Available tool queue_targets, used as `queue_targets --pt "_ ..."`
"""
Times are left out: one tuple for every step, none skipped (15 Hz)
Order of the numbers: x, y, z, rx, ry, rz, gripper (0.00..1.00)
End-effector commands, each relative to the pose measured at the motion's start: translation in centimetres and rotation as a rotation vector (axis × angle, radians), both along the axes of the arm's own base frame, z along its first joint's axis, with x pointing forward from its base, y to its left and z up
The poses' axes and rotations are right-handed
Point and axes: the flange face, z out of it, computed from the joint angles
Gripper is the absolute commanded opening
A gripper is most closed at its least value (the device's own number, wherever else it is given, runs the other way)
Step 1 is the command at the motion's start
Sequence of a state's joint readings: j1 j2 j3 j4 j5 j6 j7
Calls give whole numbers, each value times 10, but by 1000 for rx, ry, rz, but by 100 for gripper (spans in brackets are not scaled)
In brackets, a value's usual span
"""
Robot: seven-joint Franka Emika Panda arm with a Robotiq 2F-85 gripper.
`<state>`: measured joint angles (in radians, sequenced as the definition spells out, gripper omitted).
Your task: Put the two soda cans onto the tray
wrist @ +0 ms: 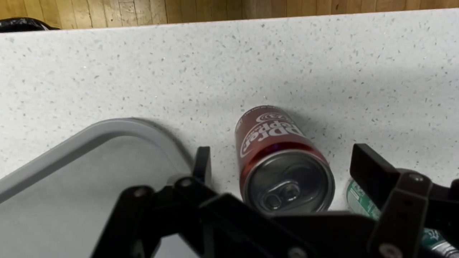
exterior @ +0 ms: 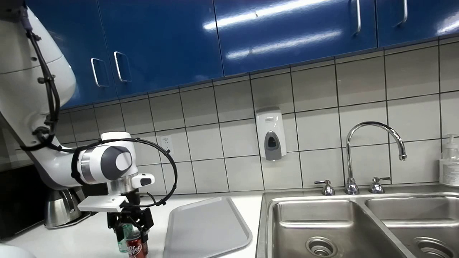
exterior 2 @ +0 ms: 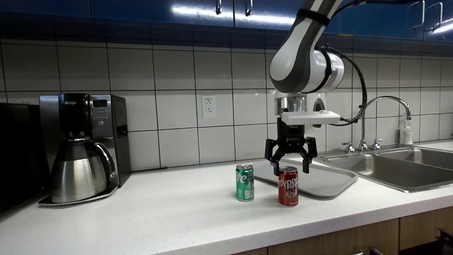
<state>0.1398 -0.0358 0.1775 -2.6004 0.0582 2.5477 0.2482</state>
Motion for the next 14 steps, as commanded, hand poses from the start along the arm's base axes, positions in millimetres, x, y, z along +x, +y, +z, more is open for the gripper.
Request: queue_targets --pt "12 10 -6 -17 -3 -9 100" --pt "14 11 -9 -21 -1 -9 100" --pt "15 12 -11 -23 2 -9 100" --pt "17 13 -13 -25 5 -9 100" --pt "18 14 -14 -26 7 -9 100" --pt "20 15 -16 -27 10 -8 100" --pt "21 16 -18 -29 12 -9 100" --pt "23 16 -19 -33 12 -11 100" --pt "24 16 -21 -36 13 -12 100" --pt "25 17 -22 -39 15 -14 100" --pt "26 17 -22 -40 15 -15 100" --pt "26 18 -23 -42 15 -15 100" --pt "27 18 -24 -42 17 -16 100" --pt "27 18 -24 -42 18 -16 100"
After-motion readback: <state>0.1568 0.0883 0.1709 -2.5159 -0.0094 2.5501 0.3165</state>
